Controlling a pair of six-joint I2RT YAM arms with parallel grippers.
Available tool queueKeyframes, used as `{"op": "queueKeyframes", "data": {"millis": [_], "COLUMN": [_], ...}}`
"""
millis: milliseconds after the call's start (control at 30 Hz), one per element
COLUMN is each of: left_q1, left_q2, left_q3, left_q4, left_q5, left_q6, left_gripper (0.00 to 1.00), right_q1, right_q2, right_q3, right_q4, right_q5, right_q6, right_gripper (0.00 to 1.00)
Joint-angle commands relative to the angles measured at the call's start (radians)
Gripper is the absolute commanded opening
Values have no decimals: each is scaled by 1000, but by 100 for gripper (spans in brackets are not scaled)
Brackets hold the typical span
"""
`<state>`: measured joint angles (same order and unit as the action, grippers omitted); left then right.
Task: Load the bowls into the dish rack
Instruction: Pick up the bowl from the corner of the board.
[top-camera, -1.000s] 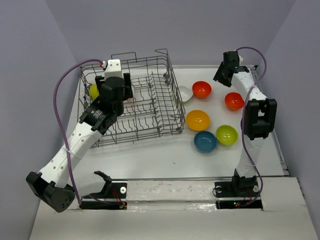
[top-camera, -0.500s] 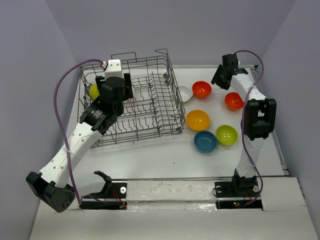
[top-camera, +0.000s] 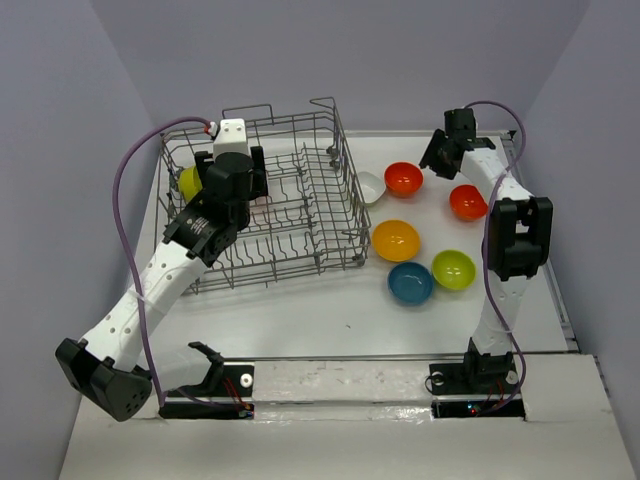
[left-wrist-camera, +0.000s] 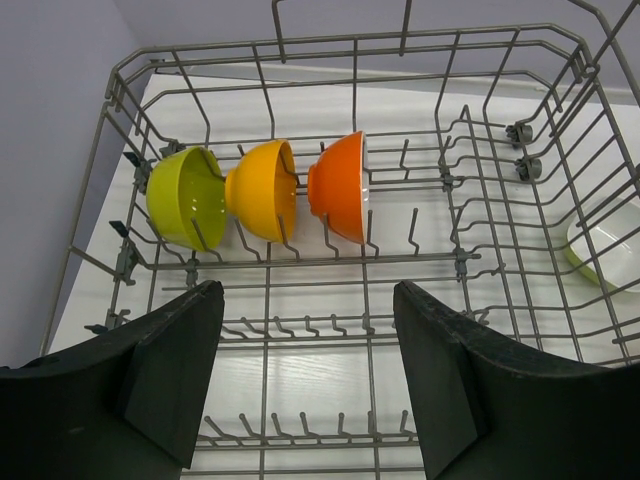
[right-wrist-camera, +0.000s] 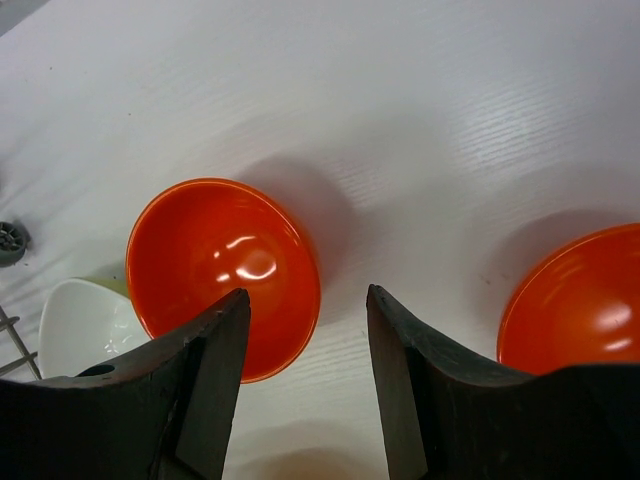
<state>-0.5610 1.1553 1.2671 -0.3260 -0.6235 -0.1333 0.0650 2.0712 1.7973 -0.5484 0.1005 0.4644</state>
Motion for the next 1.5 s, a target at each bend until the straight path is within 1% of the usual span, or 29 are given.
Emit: {"op": "queueKeyframes", "data": {"millis": [0, 433, 900, 1333, 1467], "left_q1": [1, 1, 0, 1, 0], "left_q2": [-6, -5, -6, -5, -5], "left_q3": [-11, -14, -15, -15, -17], "left_q4": [39, 39, 42, 41, 41], "left_q5": [-2, -1, 2, 2, -1], "left_q6": [-15, -15, -15, -17, -15], "left_gripper": [79, 79, 79, 79, 79], "right_q1": [10, 38, 38, 38, 38], "right_q2": [-26, -6, 13, 69, 82], "right_q3": [-18, -44, -76, -38, -30], "right_q4": [45, 50, 57, 65, 65], "right_q5": [-19, -19, -7, -16, -19], "right_q6": [-6, -10, -6, -3, 0], "right_gripper": [56, 56, 56, 55, 52]}}
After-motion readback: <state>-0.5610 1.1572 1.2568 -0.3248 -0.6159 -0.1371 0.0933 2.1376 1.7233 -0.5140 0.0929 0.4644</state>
